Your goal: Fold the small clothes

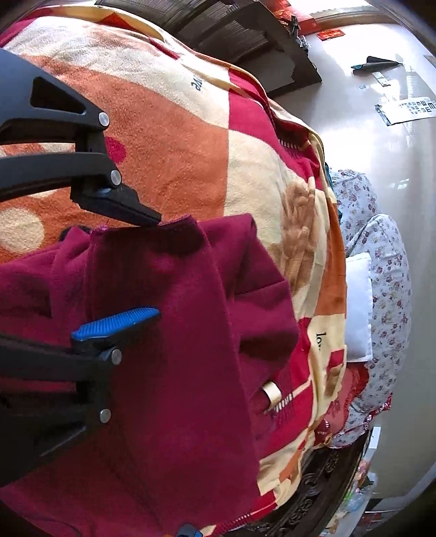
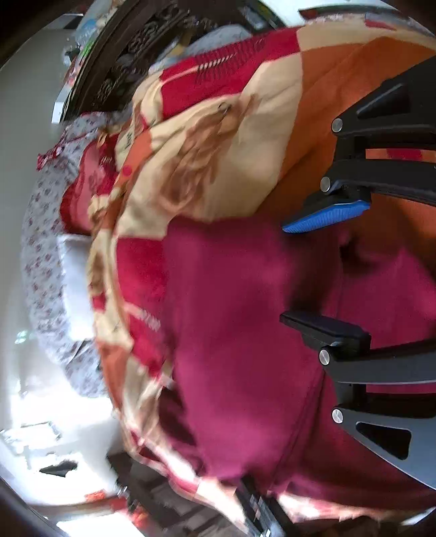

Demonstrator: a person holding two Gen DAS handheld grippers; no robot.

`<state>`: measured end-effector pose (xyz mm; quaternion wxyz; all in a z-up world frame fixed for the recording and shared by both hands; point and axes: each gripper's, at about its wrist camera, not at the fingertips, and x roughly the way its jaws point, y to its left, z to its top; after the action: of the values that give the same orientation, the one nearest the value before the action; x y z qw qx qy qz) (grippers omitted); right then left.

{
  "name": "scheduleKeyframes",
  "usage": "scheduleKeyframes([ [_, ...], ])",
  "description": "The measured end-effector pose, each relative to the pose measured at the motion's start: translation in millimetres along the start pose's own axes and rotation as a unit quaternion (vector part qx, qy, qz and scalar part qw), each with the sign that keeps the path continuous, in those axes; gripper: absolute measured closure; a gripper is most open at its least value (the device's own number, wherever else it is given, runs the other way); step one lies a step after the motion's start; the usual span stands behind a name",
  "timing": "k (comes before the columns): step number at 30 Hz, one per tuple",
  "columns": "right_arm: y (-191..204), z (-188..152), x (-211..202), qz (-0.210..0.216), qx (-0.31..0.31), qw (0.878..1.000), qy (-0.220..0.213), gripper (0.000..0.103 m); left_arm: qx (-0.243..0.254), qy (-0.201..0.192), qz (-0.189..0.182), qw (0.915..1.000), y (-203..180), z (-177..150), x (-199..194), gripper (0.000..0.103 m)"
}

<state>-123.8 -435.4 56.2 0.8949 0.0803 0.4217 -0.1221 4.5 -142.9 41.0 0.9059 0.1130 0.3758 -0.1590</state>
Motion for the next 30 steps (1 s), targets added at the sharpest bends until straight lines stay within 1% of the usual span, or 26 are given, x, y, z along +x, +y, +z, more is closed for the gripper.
scheduleKeyframes([
  [2,-13.1,-3.0,4.1,0.025,0.033,0.999,0.002,0.046,-0.001,0.004,-0.002,1.0,-0.6,-1.3,5.7,0.051],
  [3,-16.6,-2.9,4.9,0.032,0.042,0.999,0.004,0.043,-0.001,0.005,-0.001,1.0,-1.2,-1.8,8.0,0.051],
  [5,-20.9,-3.4,3.5,0.039,0.054,0.998,0.009,0.042,-0.001,0.006,0.0,1.0,-2.3,-1.8,11.2,0.05],
  [9,-15.3,-3.9,-13.4,0.034,0.054,0.998,-0.007,0.042,-0.001,0.005,0.002,1.0,-2.5,-1.9,8.7,0.05],
  [14,1.2,-0.8,-32.9,0.047,0.037,0.997,-0.038,0.042,-0.001,0.003,0.007,1.0,-2.8,-4.7,5.3,0.049],
  [17,8.6,3.8,-31.6,0.052,0.028,0.997,-0.039,0.041,-0.002,0.004,0.005,1.0,-2.7,-5.4,4.0,0.049],
  [19,11.5,7.1,-22.2,0.051,0.028,0.998,-0.031,0.041,-0.005,0.006,0.002,1.0,-1.5,-6.6,2.4,0.049],
  [22,15.8,7.3,-1.5,0.032,0.023,0.999,-0.003,0.04,-0.017,0.017,-0.009,0.9997,1.5,-9.3,-3.1,0.048],
  [23,16.9,6.4,-1.3,0.029,0.02,0.999,-0.003,0.04,-0.023,0.02,-0.015,0.9994,3.2,-11.0,-7.4,0.048],
  [25,17.3,4.5,-7.1,0.027,0.02,0.999,-0.009,0.04,-0.033,0.021,-0.021,0.999,5.1,-16.4,-17.4,0.042],
  [26,16.5,3.5,-11.4,0.032,0.025,0.999,-0.011,0.039,-0.04,0.02,-0.027,0.9987,6.1,-19.6,-22.6,0.037],
  [27,14.9,2.3,-15.6,0.038,0.031,0.999,-0.012,0.039,-0.049,0.02,-0.036,0.9979,7.8,-25.2,-30.0,0.035],
  [30,12.4,-1.9,-29.5,0.049,0.042,0.998,-0.009,0.038,-0.068,0.02,-0.055,0.996,8.2,-40.0,-45.5,0.035],
])
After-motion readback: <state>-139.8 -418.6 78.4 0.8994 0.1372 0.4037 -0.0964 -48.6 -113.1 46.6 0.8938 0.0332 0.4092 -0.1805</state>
